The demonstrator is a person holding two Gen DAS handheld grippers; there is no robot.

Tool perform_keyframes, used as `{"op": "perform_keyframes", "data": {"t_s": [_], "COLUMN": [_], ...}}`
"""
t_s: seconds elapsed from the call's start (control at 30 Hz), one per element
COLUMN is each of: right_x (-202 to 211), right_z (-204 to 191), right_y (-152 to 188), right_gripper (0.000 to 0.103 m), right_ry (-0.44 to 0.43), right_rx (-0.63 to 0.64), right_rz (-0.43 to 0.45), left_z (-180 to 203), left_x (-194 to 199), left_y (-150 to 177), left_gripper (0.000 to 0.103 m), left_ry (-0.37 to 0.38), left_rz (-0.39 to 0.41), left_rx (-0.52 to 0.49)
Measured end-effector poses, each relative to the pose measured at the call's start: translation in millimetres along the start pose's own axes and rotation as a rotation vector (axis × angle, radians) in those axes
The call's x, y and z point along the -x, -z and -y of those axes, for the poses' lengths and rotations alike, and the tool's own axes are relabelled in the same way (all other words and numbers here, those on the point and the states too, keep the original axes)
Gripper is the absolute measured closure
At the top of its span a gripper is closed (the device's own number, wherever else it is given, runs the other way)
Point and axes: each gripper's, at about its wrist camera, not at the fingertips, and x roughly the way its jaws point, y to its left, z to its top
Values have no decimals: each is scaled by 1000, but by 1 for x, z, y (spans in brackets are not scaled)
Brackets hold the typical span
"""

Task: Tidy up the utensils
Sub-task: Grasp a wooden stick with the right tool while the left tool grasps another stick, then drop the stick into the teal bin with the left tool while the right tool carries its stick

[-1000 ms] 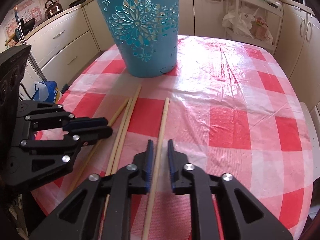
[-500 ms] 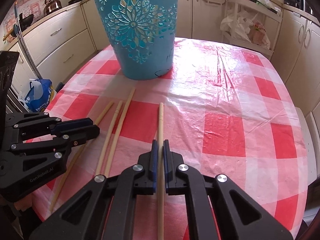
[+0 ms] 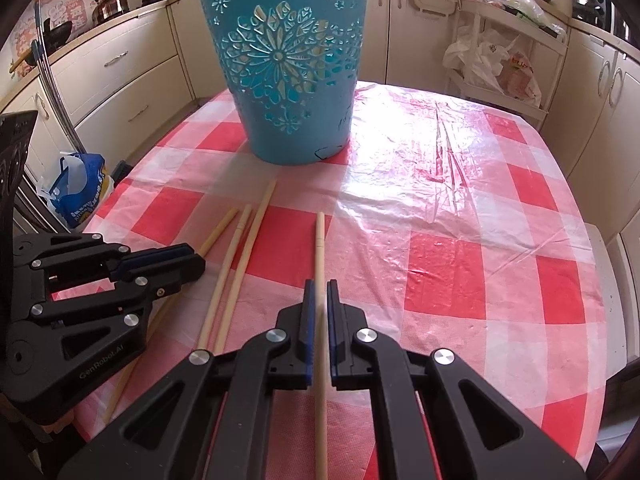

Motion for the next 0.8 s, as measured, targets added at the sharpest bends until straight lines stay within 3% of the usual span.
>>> {"op": "perform_keyframes", "data": {"t_s": [0.23, 0.33, 0.47, 0.63, 0.8], "right_x": [-5, -4, -1, 7, 10], "right_z": [-5, -8, 10, 32, 44], "right_y": [6, 7, 8, 10, 13], "right_gripper": [97, 97, 97, 97, 97], "right_ry": [23, 30, -76, -187, -206], "right_rx": [40, 47, -80, -217, -280], "right_rz": [4, 16, 17, 75, 129], "left_z": [3, 8, 15, 8, -18], "left_x": [0, 0, 7, 20, 56], "left_y": [1, 2, 4, 3, -4], "left_gripper": [93, 97, 98, 98, 98], "left_ry": [-9, -11, -15, -28, 20], "left_rz": [7, 8, 15, 53, 189], "left_rx": [-5, -44, -90, -53, 58]}}
